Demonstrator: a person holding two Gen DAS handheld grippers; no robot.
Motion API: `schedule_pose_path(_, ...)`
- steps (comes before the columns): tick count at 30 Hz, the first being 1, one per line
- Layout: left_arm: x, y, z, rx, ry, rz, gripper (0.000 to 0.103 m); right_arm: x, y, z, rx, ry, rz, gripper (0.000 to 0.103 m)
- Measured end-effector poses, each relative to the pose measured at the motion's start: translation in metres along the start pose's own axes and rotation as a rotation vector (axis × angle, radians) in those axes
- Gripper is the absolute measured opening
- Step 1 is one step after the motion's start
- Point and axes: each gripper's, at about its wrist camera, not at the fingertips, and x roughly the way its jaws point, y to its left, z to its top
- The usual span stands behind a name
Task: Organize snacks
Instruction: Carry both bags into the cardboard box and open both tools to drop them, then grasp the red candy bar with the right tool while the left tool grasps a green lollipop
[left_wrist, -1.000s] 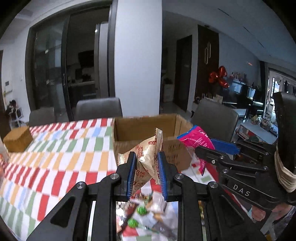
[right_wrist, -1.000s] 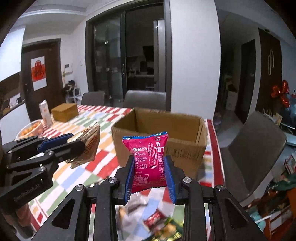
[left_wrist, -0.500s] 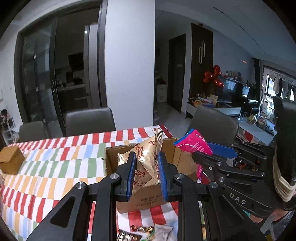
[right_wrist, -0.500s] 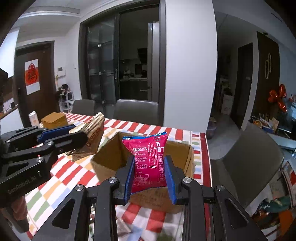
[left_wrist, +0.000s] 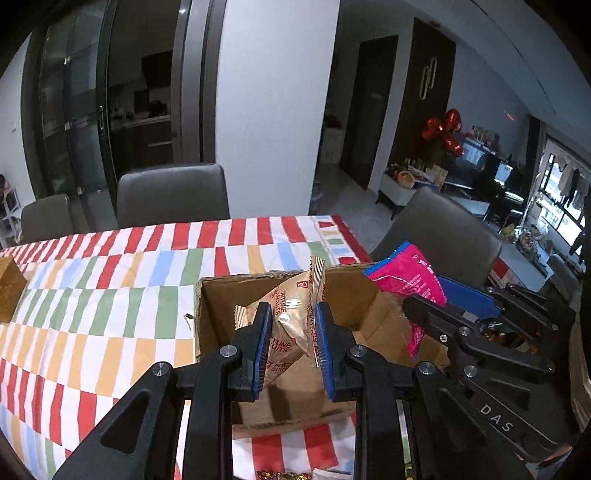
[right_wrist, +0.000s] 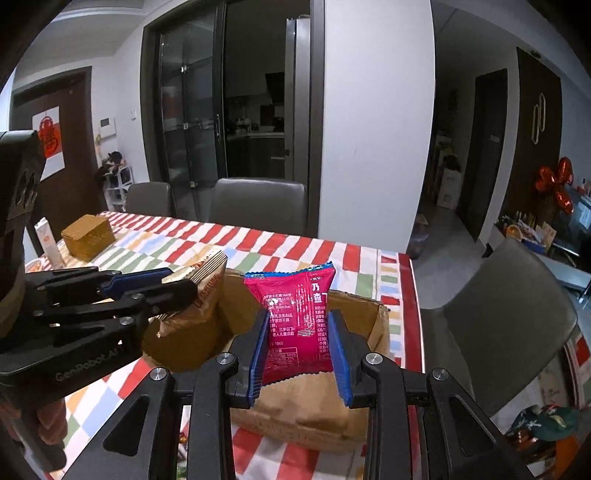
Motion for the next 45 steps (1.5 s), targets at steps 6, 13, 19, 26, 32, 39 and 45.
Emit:
schedule_pose_path(6, -0.004, -0.001, -0.008, 0.018, 0.011, 0.055, 0.050, 0.009, -0.001, -0.001, 0.003, 0.011, -0.028, 0.044)
schedule_pose_path(13, -0.039, -0.007, -0.030, 0.045, -0.042, 0.131, 0.059, -0.012, 0.004, -0.020, 0.001, 0.005, -0.032, 0.054)
schedule_pose_path(19, -0.075, -0.022, -0.051, 0.105, -0.111, 0.207, 0.062, -0.041, 0.012, -0.039, -0.005, -0.038, -0.041, 0.056)
schedule_pose_path(26, -0.112, -0.033, -0.084, 0.121, -0.143, 0.195, 0.064, -0.078, 0.019, -0.066, 0.020, -0.069, -0.018, 0.056)
schedule_pose_path(32, -0.132, -0.036, -0.115, 0.118, -0.137, 0.189, 0.064, -0.096, 0.024, -0.088, 0.045, -0.059, 0.002, 0.056)
schedule_pose_path(39, -0.138, -0.032, -0.147, 0.089, -0.104, 0.184, 0.064, -0.106, 0.039, -0.115, 0.038, -0.052, -0.011, 0.056)
schedule_pose_path(45, -0.137, -0.029, -0.175, 0.078, -0.064, 0.167, 0.064, -0.104, 0.045, -0.138, 0.041, -0.012, -0.006, 0.056)
